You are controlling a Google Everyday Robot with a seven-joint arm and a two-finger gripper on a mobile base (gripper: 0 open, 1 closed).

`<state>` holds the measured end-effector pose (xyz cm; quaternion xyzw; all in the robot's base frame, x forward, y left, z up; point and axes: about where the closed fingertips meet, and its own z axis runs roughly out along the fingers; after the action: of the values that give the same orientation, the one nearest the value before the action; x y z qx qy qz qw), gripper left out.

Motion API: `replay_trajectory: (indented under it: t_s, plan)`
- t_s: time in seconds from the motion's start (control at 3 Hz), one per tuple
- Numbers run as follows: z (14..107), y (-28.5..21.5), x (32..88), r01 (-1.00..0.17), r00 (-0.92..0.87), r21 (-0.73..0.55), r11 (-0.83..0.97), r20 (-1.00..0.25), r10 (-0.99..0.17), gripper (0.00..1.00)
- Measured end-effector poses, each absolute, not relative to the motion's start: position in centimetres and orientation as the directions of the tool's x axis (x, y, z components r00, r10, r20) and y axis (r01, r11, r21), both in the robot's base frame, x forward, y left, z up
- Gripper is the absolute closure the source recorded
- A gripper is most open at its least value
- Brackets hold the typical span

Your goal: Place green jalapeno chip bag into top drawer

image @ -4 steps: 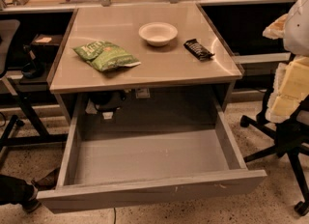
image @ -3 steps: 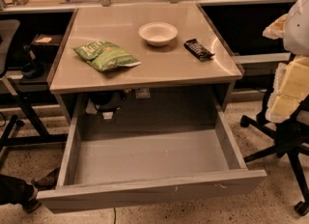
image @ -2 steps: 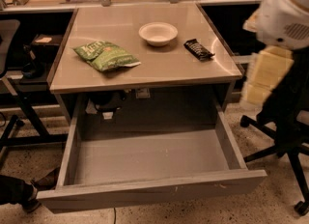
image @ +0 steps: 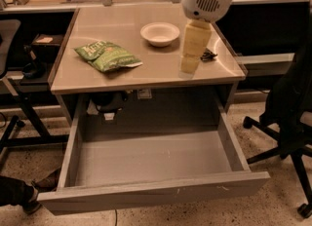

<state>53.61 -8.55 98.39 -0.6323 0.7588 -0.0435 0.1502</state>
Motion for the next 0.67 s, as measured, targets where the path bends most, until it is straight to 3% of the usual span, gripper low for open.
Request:
replay_trajectory:
  t_s: [0.67]
  plan:
    - [98.02,-6.55,53.96,-0.944,-0.116,-0.282,0.172,-0.205,-0.972,0.0]
